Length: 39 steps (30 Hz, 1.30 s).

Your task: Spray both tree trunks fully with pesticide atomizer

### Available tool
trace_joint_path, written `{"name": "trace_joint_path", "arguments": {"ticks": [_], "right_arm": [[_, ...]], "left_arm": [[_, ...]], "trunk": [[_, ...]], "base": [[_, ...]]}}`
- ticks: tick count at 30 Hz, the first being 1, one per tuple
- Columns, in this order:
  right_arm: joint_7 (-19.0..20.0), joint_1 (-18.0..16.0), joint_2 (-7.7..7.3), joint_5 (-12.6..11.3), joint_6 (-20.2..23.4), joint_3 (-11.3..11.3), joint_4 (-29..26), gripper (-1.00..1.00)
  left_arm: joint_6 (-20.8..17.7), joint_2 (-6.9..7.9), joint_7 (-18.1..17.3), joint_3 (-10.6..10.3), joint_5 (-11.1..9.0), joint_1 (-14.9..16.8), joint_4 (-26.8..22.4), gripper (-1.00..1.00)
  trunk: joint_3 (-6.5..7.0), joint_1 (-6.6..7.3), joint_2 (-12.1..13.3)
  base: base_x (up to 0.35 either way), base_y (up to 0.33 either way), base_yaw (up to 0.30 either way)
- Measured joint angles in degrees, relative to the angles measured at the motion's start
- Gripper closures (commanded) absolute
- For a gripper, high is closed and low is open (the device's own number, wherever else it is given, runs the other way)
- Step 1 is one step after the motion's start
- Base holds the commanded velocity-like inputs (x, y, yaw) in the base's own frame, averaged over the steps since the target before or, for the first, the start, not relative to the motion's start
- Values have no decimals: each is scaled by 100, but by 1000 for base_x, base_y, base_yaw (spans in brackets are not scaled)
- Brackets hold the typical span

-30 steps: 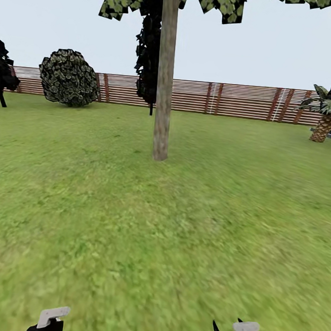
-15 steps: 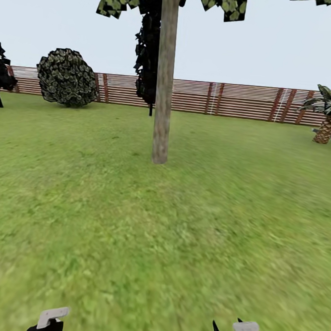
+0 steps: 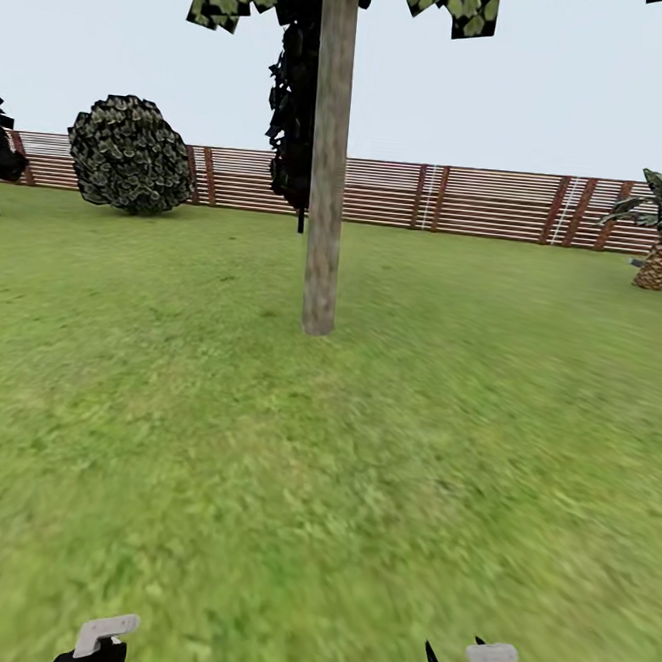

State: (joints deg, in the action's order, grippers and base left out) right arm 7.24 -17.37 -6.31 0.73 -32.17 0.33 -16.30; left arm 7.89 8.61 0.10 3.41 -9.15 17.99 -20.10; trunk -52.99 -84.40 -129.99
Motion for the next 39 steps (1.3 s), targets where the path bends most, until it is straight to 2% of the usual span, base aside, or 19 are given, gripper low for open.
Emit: {"name": "trace_joint_path", "arguments": {"ticks": [32,39], "right_arm": [[0,0,0,-1,0,0,0,-100],[4,-1,1,0,0,0,2,-100]], "left_arm": [[3,0,0,0,0,0,-6,100],[2,1,0,0,-1,-2,-8,100]], "trunk": [[0,0,0],[0,0,0]], "base": [[341,0,0],[341,0,170]]}}
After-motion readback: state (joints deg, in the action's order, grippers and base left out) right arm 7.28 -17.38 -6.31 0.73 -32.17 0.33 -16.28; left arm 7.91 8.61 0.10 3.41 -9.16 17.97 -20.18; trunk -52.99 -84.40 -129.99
